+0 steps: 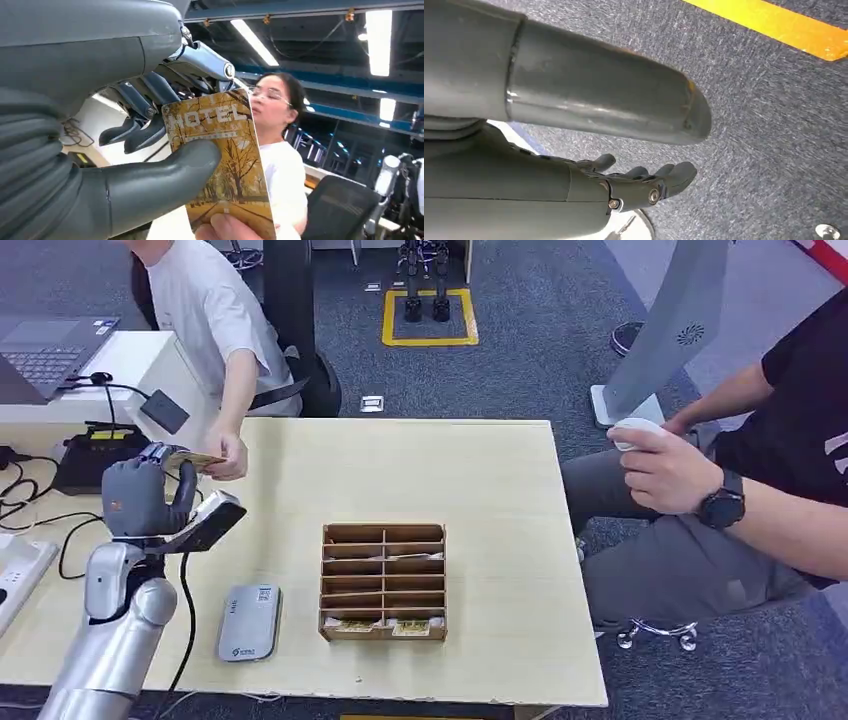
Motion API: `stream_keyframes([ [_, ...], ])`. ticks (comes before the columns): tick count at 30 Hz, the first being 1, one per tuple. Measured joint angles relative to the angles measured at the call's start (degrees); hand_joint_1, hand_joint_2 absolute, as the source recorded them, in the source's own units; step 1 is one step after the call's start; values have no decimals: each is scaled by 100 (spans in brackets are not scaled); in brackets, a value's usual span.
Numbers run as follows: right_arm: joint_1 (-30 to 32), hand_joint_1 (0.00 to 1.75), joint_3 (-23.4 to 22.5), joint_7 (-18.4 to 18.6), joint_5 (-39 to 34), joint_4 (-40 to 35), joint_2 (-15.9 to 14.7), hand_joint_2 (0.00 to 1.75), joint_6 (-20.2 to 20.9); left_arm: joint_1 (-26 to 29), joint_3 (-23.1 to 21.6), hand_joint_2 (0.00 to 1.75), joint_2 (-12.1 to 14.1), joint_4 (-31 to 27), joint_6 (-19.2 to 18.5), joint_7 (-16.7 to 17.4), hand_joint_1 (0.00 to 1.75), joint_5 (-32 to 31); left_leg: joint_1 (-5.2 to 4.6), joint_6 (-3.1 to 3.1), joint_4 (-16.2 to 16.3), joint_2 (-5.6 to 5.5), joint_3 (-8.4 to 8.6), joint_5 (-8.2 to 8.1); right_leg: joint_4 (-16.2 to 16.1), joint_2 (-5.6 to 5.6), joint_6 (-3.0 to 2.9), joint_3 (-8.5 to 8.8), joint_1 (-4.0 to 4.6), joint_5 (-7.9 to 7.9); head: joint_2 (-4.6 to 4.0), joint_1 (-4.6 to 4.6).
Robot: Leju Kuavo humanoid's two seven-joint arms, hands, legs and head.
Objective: Pass the card to the sensor for recognition and then transmit it.
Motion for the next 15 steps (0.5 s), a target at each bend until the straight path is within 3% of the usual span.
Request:
stream_keyframes([
  [5, -10, 0, -2, -9, -2, -2, -2, 0, -4, -91, -116, 175, -2, 88, -107, 0, 0, 282, 0, -2, 0, 2, -2, 2, 0, 1, -5, -4, 0, 4, 0, 0],
  [9, -2, 0, -22, -9, -17, -2, -2, 0, -22, -137, -203, 175, -2, 83, -443, 2, 0, 564, 0, -2, 0, 2, -3, 2, 0, 2, -5, -4, 0, 4, 2, 0],
  [12, 15, 0, -31, -9, -20, -2, -2, 0, -22, -138, -282, 175, 44, 33, -816, -2, 0, 770, 1, -2, 0, 3, -6, 2, 0, 3, -5, -5, 1, 4, 0, 0],
  [15, 38, 0, -63, -28, -72, -2, -2, 0, -39, -49, -369, 175, 221, -226, -1452, -196, 0, 1188, 1, -3, 0, 6, -7, 2, 1, 6, -5, -7, 1, 4, 0, 0],
])
